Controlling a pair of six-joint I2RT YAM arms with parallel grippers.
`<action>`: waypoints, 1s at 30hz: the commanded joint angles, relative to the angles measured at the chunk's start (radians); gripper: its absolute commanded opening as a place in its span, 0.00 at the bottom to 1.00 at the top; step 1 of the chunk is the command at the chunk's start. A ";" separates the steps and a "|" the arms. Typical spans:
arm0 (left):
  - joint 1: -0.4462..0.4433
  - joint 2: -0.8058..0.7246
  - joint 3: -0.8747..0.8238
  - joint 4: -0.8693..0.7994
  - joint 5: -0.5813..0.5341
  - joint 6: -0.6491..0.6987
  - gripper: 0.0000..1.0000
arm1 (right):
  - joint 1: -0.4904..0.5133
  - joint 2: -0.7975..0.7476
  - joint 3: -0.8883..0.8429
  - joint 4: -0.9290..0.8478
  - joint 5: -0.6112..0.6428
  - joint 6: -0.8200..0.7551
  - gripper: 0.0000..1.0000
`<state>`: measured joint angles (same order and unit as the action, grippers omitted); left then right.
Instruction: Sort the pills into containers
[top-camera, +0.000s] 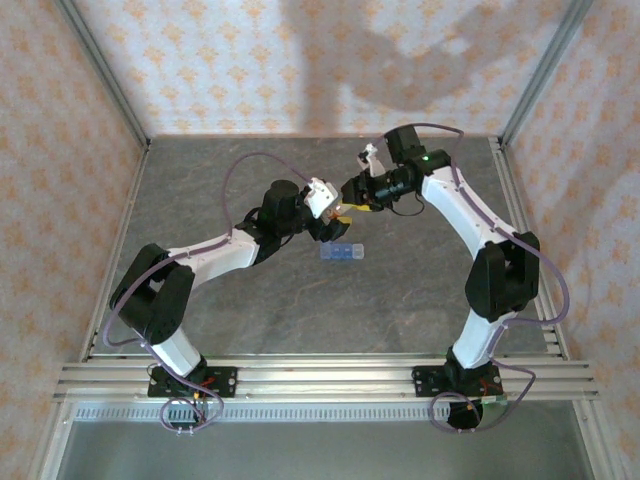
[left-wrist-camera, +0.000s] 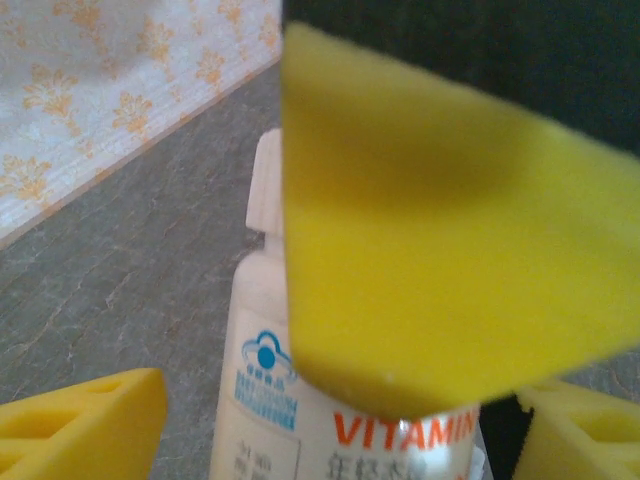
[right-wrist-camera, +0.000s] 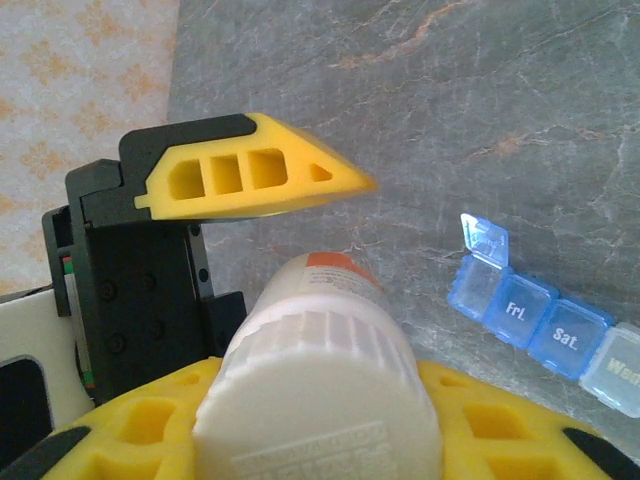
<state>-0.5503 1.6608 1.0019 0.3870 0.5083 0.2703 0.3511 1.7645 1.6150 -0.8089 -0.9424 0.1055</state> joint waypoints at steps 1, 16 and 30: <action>-0.003 0.007 0.034 0.037 -0.006 -0.013 0.79 | 0.005 -0.018 -0.013 0.048 -0.033 0.026 0.38; 0.002 -0.007 0.032 0.013 -0.010 -0.034 0.54 | 0.005 -0.021 -0.036 0.088 -0.056 0.060 0.37; 0.005 -0.036 0.015 0.045 -0.019 -0.089 0.07 | 0.001 -0.029 -0.049 0.124 -0.040 0.097 0.43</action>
<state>-0.5491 1.6608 1.0019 0.3771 0.5087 0.2428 0.3527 1.7645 1.5780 -0.7361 -0.9775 0.1757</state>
